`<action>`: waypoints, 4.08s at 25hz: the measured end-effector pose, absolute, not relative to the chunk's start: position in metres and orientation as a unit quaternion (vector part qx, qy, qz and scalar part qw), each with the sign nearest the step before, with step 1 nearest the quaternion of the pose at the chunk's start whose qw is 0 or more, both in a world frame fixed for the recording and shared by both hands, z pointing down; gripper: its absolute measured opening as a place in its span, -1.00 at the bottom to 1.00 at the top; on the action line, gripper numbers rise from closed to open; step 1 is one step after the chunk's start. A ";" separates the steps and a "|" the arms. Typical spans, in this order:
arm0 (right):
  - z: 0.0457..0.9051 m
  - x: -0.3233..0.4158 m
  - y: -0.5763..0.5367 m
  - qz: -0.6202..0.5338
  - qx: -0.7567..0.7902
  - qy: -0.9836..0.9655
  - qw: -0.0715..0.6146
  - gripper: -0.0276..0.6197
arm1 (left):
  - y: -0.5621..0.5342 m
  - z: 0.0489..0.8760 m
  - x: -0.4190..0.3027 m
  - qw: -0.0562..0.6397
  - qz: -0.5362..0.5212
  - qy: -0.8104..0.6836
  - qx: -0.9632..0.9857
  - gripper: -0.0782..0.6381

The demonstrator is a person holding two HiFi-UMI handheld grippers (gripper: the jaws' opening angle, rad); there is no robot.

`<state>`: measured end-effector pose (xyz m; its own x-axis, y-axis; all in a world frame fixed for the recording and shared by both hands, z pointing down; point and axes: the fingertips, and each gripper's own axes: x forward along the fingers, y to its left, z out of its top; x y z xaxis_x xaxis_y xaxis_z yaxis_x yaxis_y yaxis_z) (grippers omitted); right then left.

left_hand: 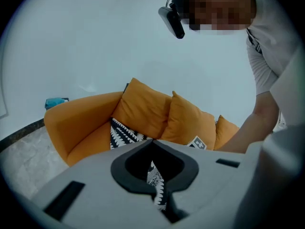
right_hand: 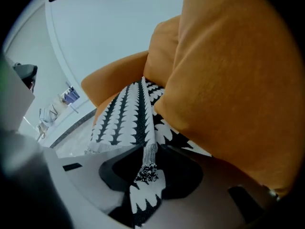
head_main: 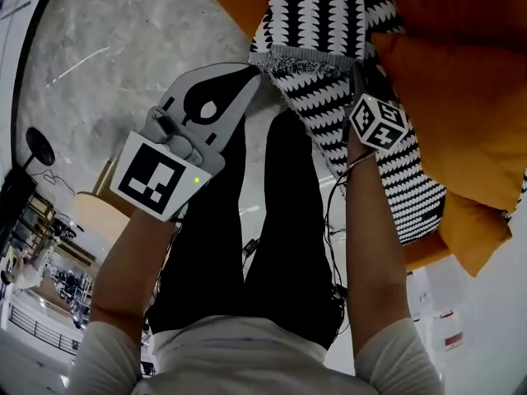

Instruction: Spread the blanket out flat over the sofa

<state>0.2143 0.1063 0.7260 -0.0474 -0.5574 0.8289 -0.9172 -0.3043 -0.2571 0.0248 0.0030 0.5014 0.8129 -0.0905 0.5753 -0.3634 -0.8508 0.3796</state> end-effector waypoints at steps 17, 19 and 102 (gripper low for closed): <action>0.628 0.133 0.071 0.396 0.568 -0.678 0.246 -0.81 | -0.017 0.451 0.011 0.255 0.230 -0.213 0.915 -0.76; 0.605 0.107 0.049 0.382 0.540 -0.708 0.247 -0.81 | -0.029 0.440 -0.006 0.266 0.215 -0.245 0.907 -0.76; -0.018 0.089 -0.057 0.049 0.451 -0.885 0.103 -0.82 | -0.056 -0.007 -0.069 0.092 0.057 -0.366 0.924 -0.76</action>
<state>0.0886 -0.0570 -0.0176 -0.5716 -0.7889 0.2257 -0.8089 0.5879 0.0064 -0.0687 -0.0558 -0.0069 0.7252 -0.6666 0.1724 -0.6875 -0.7147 0.1287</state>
